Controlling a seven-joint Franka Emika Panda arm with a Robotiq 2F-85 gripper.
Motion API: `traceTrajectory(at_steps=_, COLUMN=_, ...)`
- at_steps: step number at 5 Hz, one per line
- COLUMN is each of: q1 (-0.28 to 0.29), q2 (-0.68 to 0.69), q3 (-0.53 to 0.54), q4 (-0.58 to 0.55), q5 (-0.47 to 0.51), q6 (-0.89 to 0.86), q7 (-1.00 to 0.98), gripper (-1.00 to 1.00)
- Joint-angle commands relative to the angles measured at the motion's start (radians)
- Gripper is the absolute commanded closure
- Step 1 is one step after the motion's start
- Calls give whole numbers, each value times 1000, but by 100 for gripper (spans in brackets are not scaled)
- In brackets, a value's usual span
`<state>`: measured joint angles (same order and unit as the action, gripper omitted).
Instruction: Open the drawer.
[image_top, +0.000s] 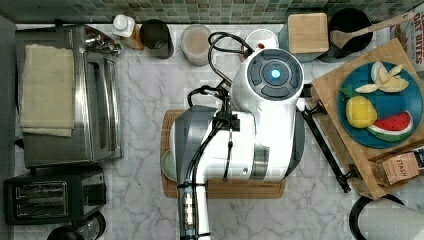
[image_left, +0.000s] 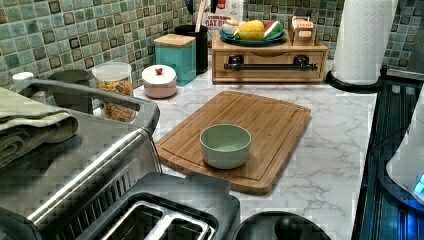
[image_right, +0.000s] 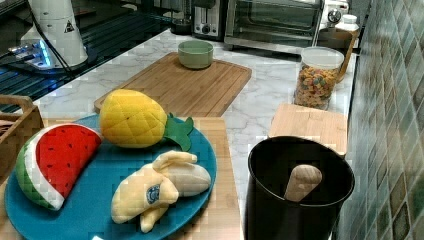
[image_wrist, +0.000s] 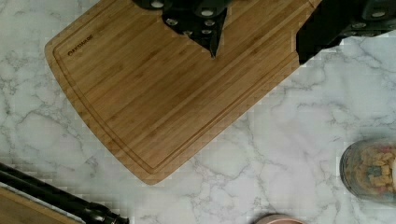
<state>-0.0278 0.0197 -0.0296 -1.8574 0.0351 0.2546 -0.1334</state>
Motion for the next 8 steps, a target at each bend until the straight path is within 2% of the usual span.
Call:
traceTrajectory(at_steps=1, q1=-1, q2=-1, q3=-1, q4=-11, q5=5, q6=0, q7=0, gripper=-100)
traceTrajectory(at_steps=2, q1=-1, q2=-1, q3=-1, q4=-11, q5=5, q6=0, q7=0, gripper=-100)
traceTrajectory(at_steps=3, q1=-14, q2=-20, q3=-5, q4=-49, q5=-6, q6=-14, q7=-229, gripper=-100)
traceTrajectory(at_steps=4, q1=-34, q2=-43, q3=-23, q4=-104, q5=-15, q6=32, q7=-529, gripper=-100)
traceTrajectory(at_steps=6, q1=-59, q2=-109, q3=-67, q4=-244, q5=-44, q6=167, q7=-945, gripper=-100)
traceTrajectory(at_steps=7, q1=0, q2=-112, q3=-164, q4=-272, q5=-77, q6=191, q7=-1066, gripper=-100)
traceTrajectory(at_steps=8, q1=-65, q2=-105, q3=-138, q4=-307, q5=-104, q6=244, q7=-1160, gripper=-100)
